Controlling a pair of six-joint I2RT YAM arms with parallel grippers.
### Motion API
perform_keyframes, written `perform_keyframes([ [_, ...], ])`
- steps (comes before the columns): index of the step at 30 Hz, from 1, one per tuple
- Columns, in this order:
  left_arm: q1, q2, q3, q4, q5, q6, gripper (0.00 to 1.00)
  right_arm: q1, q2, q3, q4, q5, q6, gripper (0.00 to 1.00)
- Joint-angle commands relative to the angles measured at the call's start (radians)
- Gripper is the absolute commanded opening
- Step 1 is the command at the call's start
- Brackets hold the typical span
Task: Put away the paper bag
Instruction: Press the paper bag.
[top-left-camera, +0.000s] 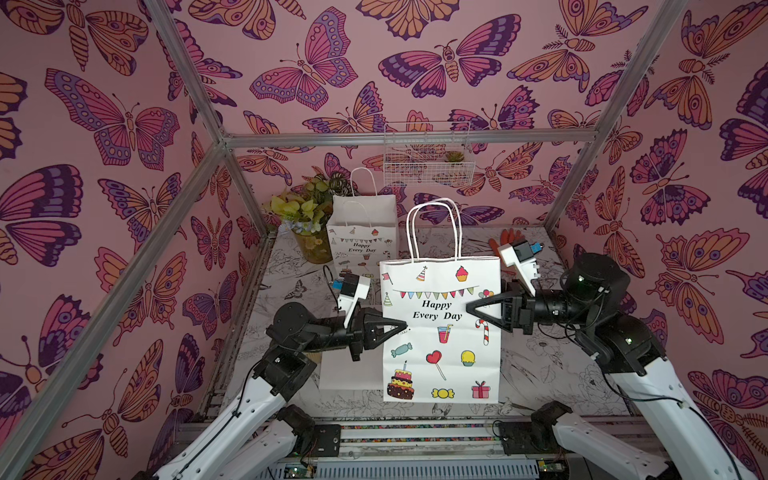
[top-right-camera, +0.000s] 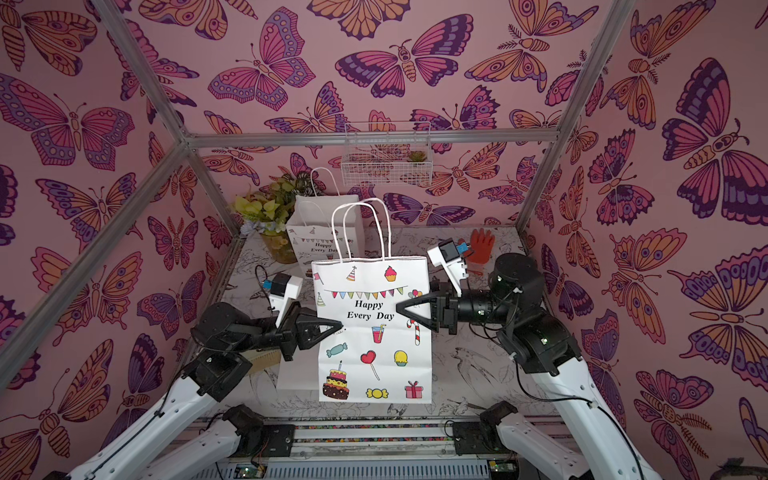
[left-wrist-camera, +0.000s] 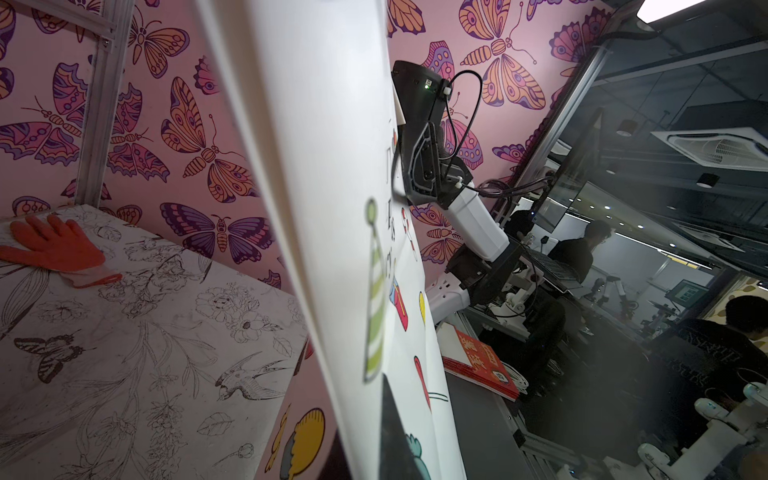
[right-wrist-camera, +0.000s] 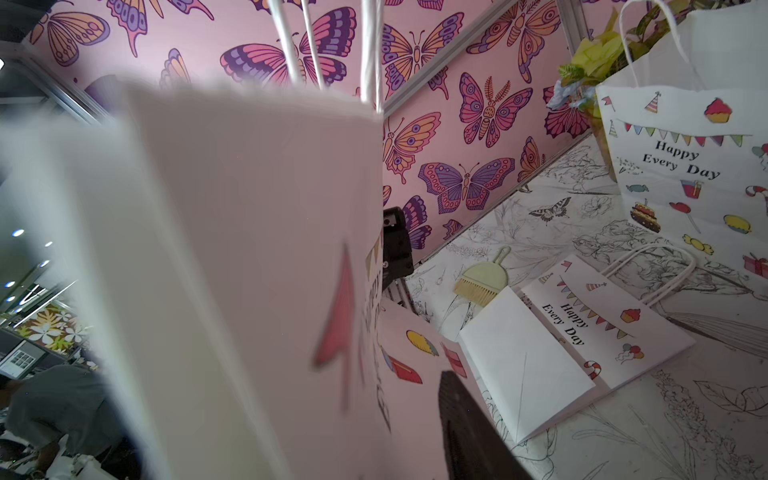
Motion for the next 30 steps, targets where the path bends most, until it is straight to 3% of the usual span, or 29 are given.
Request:
perform_keyframes([
  [1, -0.003, -0.01, 0.017, 0.009, -0.006, 0.019, 0.0, 0.036, -0.022, -0.008, -0.06, -0.01, -0.019, 0.51],
  [8, -0.003, -0.005, 0.019, -0.004, -0.029, 0.023, 0.0, 0.12, -0.053, -0.047, -0.071, 0.066, -0.018, 0.42],
  [16, -0.002, -0.005, 0.022, -0.036, -0.045, 0.043, 0.0, 0.14, -0.066, -0.051, -0.058, 0.148, -0.033, 0.04],
  [20, 0.002, -0.018, 0.022, -0.07, -0.053, 0.063, 0.0, 0.14, -0.048, -0.031, -0.059, 0.193, -0.056, 0.0],
  [22, 0.008, -0.028, 0.023, -0.093, -0.054, 0.076, 0.07, 0.14, -0.033, -0.022, -0.055, 0.21, -0.071, 0.0],
  [24, 0.015, -0.036, 0.019, -0.111, -0.053, 0.087, 0.23, 0.14, -0.013, -0.019, -0.035, 0.211, -0.081, 0.0],
  [28, 0.037, -0.045, 0.013, -0.15, -0.049, 0.11, 0.64, 0.137, 0.034, -0.024, 0.001, 0.201, -0.099, 0.0],
  [30, 0.051, -0.048, 0.005, -0.15, -0.049, 0.108, 0.74, 0.136, 0.056, -0.027, 0.008, 0.189, -0.117, 0.0],
])
